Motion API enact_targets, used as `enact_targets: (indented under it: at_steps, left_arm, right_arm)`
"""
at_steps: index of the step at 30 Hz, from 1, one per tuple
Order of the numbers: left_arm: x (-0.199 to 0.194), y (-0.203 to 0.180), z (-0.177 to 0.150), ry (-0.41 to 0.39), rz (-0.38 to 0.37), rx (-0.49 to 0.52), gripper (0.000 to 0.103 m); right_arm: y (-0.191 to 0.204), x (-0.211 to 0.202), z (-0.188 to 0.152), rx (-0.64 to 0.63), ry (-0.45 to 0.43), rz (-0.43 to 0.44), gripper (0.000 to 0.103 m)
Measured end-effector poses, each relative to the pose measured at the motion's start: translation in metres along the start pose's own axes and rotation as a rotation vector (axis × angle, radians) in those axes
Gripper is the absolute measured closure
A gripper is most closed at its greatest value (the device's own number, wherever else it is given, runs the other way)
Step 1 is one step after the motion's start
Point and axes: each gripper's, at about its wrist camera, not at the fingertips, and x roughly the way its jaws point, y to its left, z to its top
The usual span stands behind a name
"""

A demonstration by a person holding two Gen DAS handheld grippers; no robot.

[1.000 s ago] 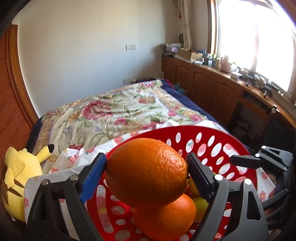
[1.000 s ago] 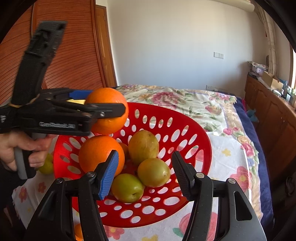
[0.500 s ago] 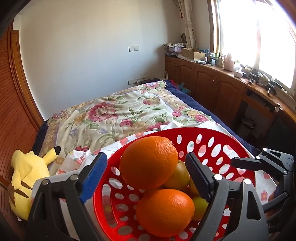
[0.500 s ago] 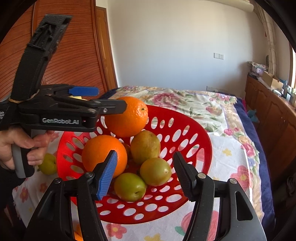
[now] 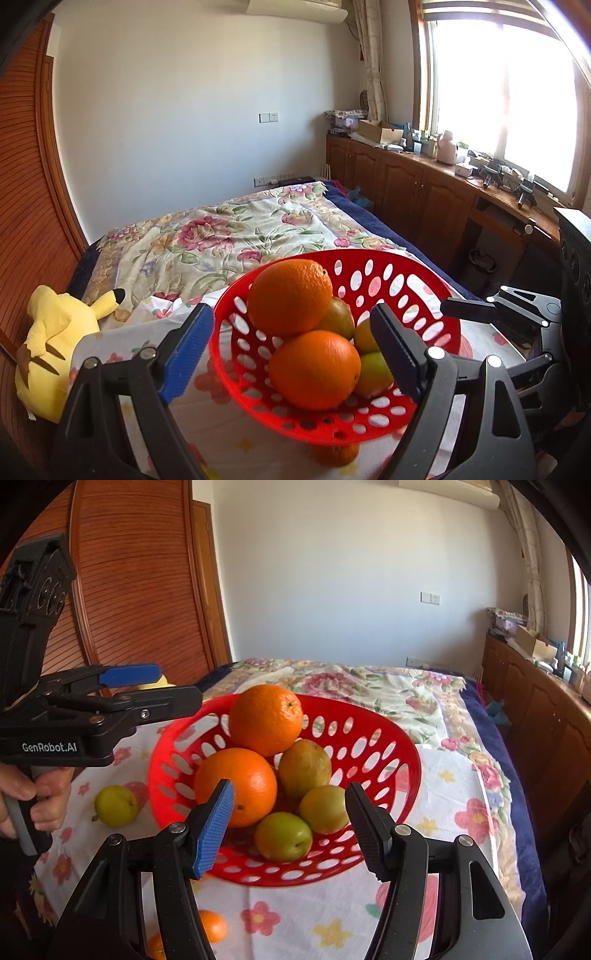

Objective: Organize fruits
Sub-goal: 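Withdraw both tools from the basket toward the remaining fruit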

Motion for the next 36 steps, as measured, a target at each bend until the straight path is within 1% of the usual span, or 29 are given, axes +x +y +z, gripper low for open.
enact_targets:
  at_steps: [8, 13, 16, 20, 24, 30, 36]
  left_arm:
    - [-0.029, 0.008, -0.034, -0.006, 0.014, -0.022, 0.017]
    - [-0.041, 0.014, -0.059, -0.001, 0.025, -0.031, 0.016]
    - [-0.047, 0.018, -0.072, 0.001, 0.024, -0.043, 0.016]
    - [-0.056, 0.028, -0.094, -0.001, 0.032, -0.065, 0.016]
    - [-0.061, 0.043, -0.116, 0.018, 0.050, -0.100, 0.016]
    - [-0.062, 0.063, -0.148, 0.041, 0.080, -0.143, 0.016]
    - [-0.055, 0.078, -0.169, 0.067, 0.111, -0.172, 0.016]
  right_arm:
    - [0.024, -0.024, -0.011, 0.000, -0.020, 0.001, 0.039]
    - [0.038, -0.032, -0.028, 0.006, -0.026, 0.008, 0.039]
    - [0.047, -0.033, -0.037, 0.006, -0.013, 0.013, 0.039]
    - [0.060, -0.035, -0.051, -0.012, 0.009, 0.026, 0.046]
    - [0.067, -0.034, -0.068, -0.016, 0.046, 0.039, 0.047]
    - [0.070, -0.031, -0.088, 0.003, 0.077, 0.054, 0.047]
    - [0.072, -0.022, -0.104, 0.009, 0.114, 0.065, 0.047]
